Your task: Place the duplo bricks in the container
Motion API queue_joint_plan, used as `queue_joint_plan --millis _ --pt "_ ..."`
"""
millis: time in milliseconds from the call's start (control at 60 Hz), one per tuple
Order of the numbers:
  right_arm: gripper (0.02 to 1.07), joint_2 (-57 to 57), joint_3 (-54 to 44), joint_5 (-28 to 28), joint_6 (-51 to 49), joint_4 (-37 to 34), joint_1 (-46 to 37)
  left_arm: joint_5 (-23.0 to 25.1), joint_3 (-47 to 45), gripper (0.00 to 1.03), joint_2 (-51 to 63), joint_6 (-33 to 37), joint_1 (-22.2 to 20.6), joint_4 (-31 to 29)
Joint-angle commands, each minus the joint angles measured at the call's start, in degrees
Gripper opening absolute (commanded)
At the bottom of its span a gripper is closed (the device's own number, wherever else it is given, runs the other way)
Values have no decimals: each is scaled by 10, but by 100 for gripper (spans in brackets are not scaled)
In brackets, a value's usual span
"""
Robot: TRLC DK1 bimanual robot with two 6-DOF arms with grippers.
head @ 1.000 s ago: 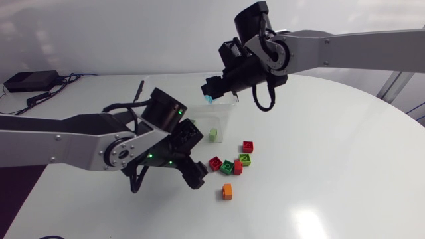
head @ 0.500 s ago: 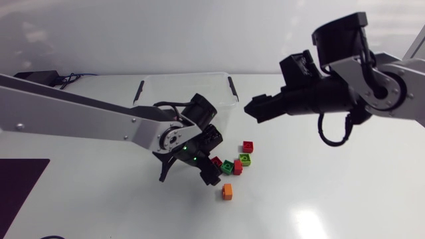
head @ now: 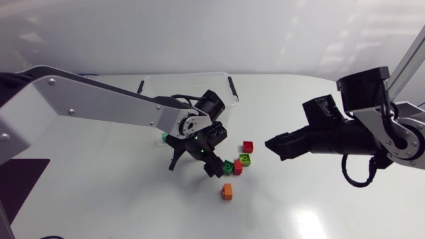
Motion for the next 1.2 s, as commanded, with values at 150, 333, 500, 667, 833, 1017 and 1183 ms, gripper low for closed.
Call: queue_joint_plan --millis 150,333,500,667,833,1017,1183 --pt "100 28 -28 -5 -7 22 -9 22 68 64 52 6 15 -52" --pt "99 124 -5 -2 16 59 -14 27 102 44 82 5 16 -90" --pt "99 207 30 19 42 99 -10 27 105 26 92 6 16 -98" --pt "99 275 80 49 69 116 14 29 81 25 52 5 20 -102" --pt "99 333 135 72 103 111 40 30 26 25 -39 4 28 -101" --pt "99 381 181 97 133 96 54 30 -21 25 -158 -3 46 -94" --pt "92 412 197 121 148 89 63 30 -30 25 -258 -14 78 -79"
